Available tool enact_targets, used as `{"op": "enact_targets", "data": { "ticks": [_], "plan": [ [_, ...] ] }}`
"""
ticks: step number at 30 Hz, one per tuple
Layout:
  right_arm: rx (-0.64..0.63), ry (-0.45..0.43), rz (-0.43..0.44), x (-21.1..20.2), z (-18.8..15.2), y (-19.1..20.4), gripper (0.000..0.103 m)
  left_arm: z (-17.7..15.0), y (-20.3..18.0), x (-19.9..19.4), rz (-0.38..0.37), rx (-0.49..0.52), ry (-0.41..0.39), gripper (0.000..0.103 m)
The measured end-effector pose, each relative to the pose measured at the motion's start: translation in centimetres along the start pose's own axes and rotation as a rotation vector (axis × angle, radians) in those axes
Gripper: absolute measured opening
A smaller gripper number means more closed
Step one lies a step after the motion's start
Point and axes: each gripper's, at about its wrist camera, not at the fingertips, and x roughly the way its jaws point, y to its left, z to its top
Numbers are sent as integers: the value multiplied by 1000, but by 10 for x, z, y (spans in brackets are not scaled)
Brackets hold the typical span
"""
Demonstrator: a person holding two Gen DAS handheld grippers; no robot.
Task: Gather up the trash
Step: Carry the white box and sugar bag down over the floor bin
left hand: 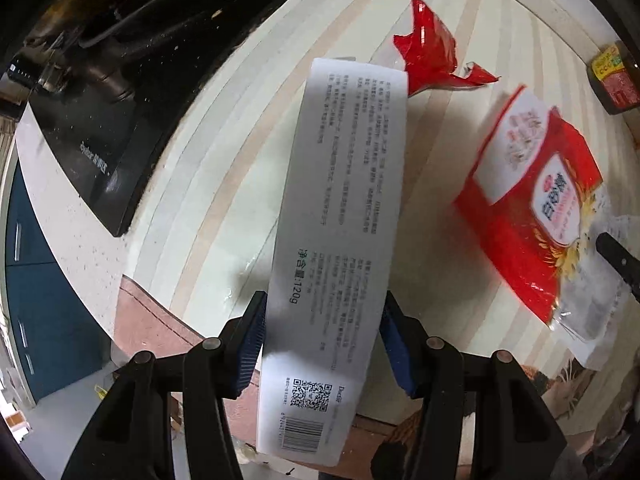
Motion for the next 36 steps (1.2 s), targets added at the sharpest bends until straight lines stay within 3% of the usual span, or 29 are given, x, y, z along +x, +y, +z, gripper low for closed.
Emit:
{"op": "enact_targets", "data": {
  "ticks": [1,7,13,18,26,32,36],
  "plan": [
    [-20,-5,7,0,0,2,36,-2,0,-1,-4,-6,-5,46],
    [-14,-59,33,-16,-2,-3,17,-31,23,-31,10,-49,-49,43],
    [-36,-137,95,-64,-14,4,9,-66,37,-77,-3,-116,-121,43],
    [-78,-177,168,-102,-35,32,9,-117,72,-115,-9,-186,-199,43],
    [-263,-180,279,-147,-114,130,8,-229,181,-127,3,-397,-279,43],
    [-440,-82,306,-120,-196,226,8,-326,275,-97,22,-633,-230,43],
    [-556,-39,292,-91,-253,287,8,-369,319,-63,24,-749,-184,43]
  ]
}}
